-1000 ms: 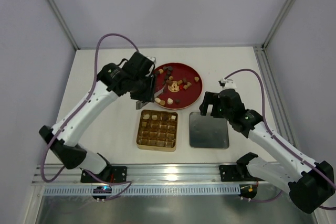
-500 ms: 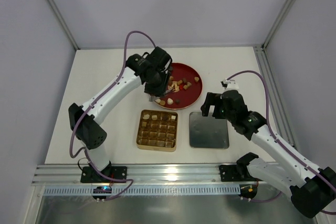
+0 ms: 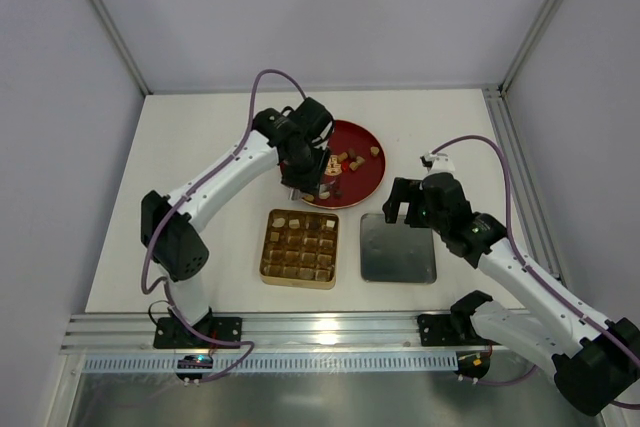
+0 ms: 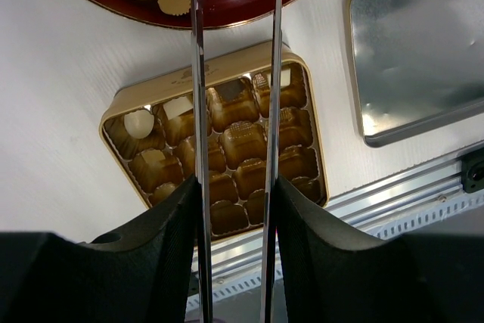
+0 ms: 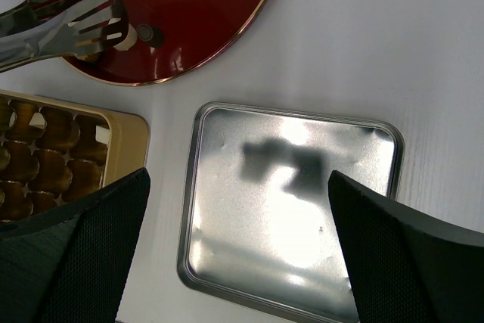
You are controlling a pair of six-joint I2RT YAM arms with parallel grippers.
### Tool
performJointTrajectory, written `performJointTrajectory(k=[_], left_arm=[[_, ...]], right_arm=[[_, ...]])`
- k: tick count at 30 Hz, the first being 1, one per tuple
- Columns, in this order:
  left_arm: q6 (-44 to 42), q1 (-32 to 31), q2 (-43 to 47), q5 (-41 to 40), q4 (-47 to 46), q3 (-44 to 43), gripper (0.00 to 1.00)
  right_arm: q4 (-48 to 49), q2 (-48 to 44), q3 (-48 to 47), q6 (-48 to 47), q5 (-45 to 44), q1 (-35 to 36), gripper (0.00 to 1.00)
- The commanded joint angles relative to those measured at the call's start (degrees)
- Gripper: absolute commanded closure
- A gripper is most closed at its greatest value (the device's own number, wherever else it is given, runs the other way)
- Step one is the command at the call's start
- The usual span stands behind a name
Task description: Pack the chocolate
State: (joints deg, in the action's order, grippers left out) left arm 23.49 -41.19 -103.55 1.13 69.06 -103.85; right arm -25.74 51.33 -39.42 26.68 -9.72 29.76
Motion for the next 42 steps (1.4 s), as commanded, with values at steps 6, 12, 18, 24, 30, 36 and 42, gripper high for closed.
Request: performJointTrajectory(k=[6,12,18,24,30,36,42], left_arm=[[-1.95,-0.12,0.27,-4.2,-0.42,1.28,0.57],[-2.48,-0.12,-0.34,-4.82,-0.94,2.08,0.58],[-2.92,-0.21,-1.57,-3.85,-1.47,1.38,0.58],[-3.45,-0.21,-1.83,-3.5,-1.03,1.46,0.58],[-3.97,-0.3,-2.8,-3.41,-0.85,1.11,0.59],[-4.32,-0.29,-4.47,-3.32,-0.33,-0.65,0.6],[-4.41,-0.38,-4.91,-3.5,0.11,-1.26,0.62]], right_arm=[[0.95,-1.32,0.04,-0.49,-0.74,-0.31,0.0],[1.04,-1.23,0.13,-0.4,-0.66,-0.4,0.0],[0.69,-1.5,0.04,-0.57,-1.09,-0.4,0.0],[0.95,-1.5,0.39,-0.57,-1.01,-0.58,0.0],[1.04,-1.58,0.48,-0.4,-1.01,-0.58,0.0],[0.78,-1.85,0.57,-0.66,-1.1,-0.76,0.0],[0.95,-1.76,0.66,-0.49,-1.01,-0.93,0.0]])
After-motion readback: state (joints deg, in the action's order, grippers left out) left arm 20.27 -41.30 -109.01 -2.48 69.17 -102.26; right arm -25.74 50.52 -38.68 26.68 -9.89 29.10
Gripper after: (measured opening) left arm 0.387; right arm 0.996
